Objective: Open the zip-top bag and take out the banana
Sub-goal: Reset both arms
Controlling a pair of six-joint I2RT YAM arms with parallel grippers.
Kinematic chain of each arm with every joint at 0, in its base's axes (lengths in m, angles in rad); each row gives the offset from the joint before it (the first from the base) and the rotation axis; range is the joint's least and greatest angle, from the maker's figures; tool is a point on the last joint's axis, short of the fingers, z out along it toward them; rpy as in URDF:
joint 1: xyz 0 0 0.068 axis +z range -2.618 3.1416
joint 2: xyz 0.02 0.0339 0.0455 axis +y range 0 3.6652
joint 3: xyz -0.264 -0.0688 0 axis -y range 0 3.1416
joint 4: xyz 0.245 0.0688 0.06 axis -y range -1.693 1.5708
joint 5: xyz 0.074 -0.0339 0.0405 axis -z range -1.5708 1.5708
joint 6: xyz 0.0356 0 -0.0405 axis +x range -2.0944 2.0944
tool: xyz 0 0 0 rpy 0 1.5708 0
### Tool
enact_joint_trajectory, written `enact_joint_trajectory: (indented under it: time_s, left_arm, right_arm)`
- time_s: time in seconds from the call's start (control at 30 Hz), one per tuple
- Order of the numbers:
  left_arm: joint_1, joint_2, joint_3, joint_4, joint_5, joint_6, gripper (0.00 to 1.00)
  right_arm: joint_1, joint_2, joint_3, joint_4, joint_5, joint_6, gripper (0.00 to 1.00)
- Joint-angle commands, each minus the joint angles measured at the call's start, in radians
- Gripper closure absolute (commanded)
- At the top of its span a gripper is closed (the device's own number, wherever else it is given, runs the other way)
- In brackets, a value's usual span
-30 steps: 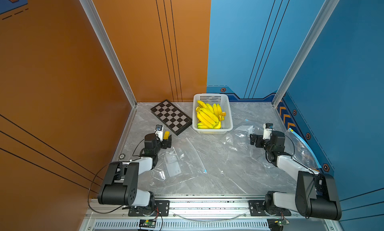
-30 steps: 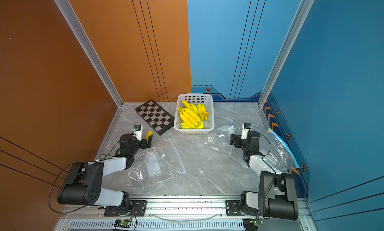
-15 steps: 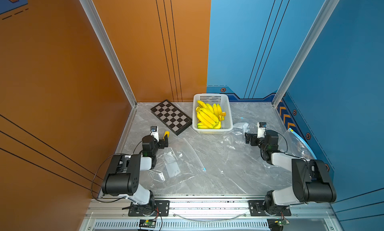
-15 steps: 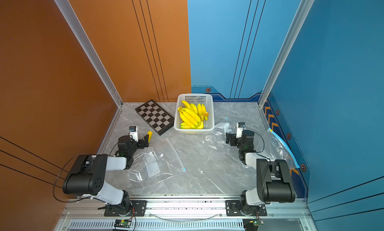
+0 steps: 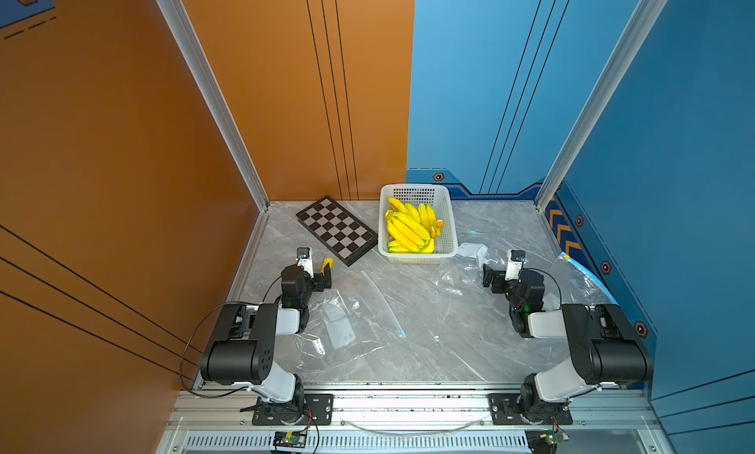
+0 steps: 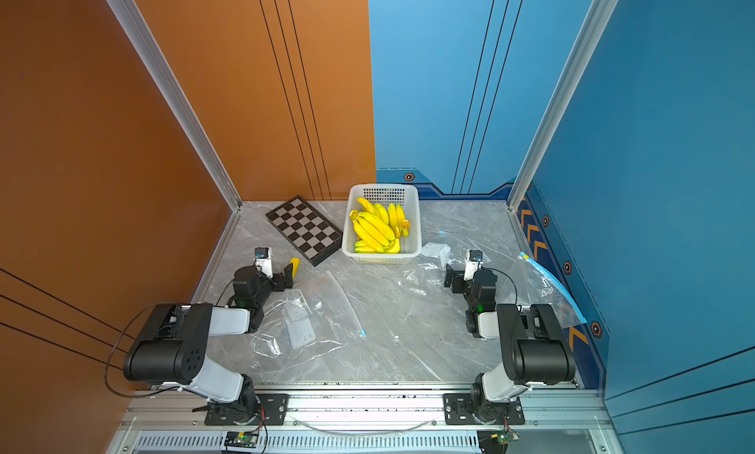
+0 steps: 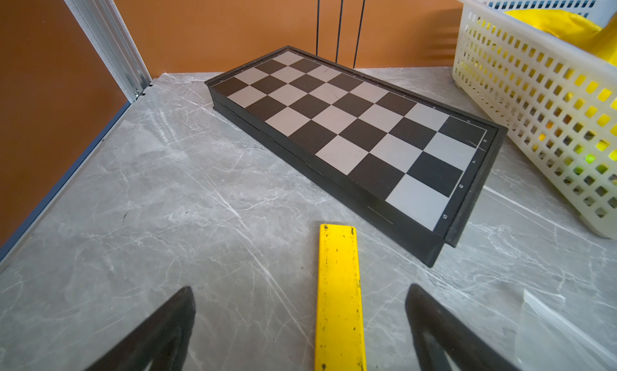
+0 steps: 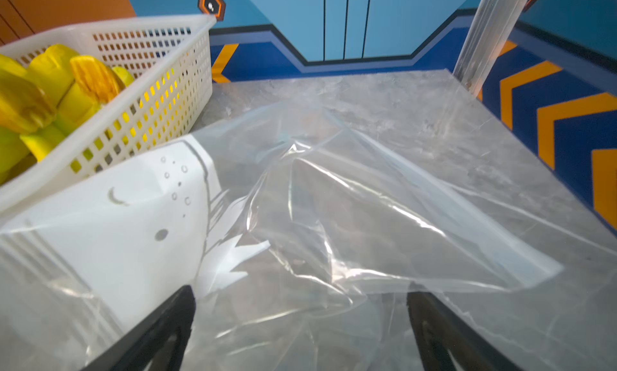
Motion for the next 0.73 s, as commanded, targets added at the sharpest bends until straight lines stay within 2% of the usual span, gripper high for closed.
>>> enact_joint_trajectory:
  time_s: [0.0, 0.7]
  left_arm:
    - [-0.006, 0.009, -0.001, 0.016, -0.023, 0.0, 0.02]
    - [-0.009, 0.01, 0.0, 0.017, -0.03, 0.003, 0.02]
  right_arm:
    - [0.013, -0.003, 0.021, -0.054, 0.092, 0.006, 0.0]
    - [0.019, -0.001, 0.015, -0.04, 0.104, 0.005, 0.0]
